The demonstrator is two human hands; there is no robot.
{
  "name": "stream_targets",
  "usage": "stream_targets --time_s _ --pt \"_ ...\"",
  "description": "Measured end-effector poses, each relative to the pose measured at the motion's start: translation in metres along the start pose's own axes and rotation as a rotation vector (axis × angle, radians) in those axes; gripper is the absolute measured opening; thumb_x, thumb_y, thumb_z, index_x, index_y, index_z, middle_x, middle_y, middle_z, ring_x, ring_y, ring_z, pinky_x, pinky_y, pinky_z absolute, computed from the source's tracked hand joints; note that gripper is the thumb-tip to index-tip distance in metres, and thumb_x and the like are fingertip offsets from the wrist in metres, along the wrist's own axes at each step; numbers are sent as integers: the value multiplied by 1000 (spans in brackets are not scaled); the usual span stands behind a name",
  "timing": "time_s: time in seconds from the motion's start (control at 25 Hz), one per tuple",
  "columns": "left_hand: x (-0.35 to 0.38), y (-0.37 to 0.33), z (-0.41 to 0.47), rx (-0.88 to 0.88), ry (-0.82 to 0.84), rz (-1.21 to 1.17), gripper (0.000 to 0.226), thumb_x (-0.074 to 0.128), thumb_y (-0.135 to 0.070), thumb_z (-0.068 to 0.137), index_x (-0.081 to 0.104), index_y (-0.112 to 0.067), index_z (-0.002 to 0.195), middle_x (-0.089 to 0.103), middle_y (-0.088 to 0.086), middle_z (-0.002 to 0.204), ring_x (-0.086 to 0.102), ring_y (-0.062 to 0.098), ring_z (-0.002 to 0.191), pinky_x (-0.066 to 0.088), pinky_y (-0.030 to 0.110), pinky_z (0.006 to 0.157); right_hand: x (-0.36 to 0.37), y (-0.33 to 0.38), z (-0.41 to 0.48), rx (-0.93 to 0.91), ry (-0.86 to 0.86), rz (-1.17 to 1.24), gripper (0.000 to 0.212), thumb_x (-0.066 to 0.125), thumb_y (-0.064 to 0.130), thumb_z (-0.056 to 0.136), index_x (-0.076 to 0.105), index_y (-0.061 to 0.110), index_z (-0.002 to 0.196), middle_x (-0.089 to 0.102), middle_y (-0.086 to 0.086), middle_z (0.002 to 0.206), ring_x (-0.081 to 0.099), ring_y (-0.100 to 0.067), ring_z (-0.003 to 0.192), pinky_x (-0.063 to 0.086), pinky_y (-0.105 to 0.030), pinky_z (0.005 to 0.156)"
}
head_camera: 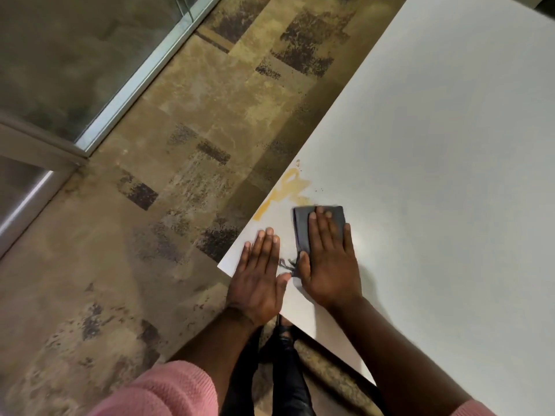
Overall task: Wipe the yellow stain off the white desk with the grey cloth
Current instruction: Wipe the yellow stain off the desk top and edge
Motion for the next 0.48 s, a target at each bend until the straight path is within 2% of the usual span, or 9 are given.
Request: stream_targets --time_s 0.12,0.32,0.48 --pt "1 1 -1 18 -17 -19 74 28 -48 104 10 -3 161 7 15 171 3 30 159 14 51 127 -5 -13 -11 -80 17 6 71 38 38 100 24 8 164 17 -10 172 10 -24 161 17 -56 126" --pt "8 5 -1 23 -49 -18 73 25 -48 105 10 -3 161 8 17 170 3 31 159 9 50 128 -2 7 63 55 -42 -16 70 29 40 105 16 7 165 13 -13 173 7 -29 161 11 -53 129" --pt "6 8 -6 67 -37 -14 76 25 -50 105 10 0 160 3 19 169 7 34 158 6 49 128 8 30 29 -113 17 -19 70 36 38 103 21 7 164 16 -12 172 9 -26 161 15 -55 128"
Point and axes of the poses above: each hand's wrist, its own z-axis towards the middle knuckle, its own x-axis out of the palm, y = z × x, the point moved 2 cm from there along z, towards the middle knuckle
